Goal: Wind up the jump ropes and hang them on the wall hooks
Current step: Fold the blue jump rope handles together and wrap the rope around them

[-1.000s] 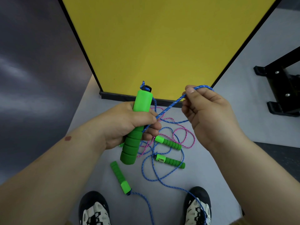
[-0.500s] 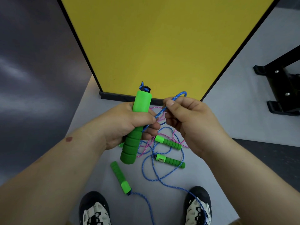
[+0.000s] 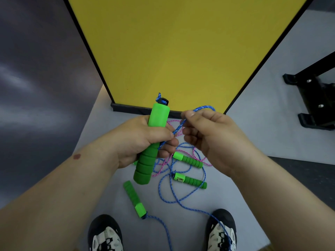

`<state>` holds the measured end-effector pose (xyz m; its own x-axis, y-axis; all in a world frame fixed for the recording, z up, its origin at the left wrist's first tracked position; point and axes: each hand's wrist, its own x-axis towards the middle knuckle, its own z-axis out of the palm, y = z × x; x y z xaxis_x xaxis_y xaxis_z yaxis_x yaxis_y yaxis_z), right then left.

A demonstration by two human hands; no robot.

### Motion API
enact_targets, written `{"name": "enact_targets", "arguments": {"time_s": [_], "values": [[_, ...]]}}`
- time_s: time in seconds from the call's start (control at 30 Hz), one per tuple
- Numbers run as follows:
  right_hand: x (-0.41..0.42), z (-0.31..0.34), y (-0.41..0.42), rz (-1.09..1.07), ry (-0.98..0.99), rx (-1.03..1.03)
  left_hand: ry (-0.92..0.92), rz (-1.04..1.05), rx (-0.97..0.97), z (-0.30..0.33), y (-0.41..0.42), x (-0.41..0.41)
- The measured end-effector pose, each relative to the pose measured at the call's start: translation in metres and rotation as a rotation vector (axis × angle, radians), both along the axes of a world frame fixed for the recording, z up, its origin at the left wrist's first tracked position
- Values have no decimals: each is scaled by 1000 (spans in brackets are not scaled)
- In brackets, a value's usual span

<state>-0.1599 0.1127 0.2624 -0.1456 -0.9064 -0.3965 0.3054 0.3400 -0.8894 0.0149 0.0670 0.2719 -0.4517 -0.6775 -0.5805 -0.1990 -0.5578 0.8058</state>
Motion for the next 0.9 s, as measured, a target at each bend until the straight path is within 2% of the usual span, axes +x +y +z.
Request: {"name": "enact_targets", "arguments": {"time_s": [0.13, 0.43, 0.53, 0.63, 0.73, 0.83, 0.9], "values": [[5, -4, 3, 77, 120, -5, -2, -6, 1, 0, 0, 0], [-10, 3, -6, -258, 84, -68, 1, -10, -18, 2, -1, 0], [-15, 7, -7, -296, 67, -69, 2, -10, -22, 2, 0, 0], [-12, 6, -6, -252, 26, -47, -11, -9, -31, 1, -1, 1], [-1, 2, -2, -115, -14, -5, -6, -3, -23, 0, -1, 0], [7, -3, 3, 40, 27, 16, -3, -14, -28, 1, -1, 0], [8, -6, 4, 71, 53, 6, -11, -23, -35, 1, -1, 0]]}}
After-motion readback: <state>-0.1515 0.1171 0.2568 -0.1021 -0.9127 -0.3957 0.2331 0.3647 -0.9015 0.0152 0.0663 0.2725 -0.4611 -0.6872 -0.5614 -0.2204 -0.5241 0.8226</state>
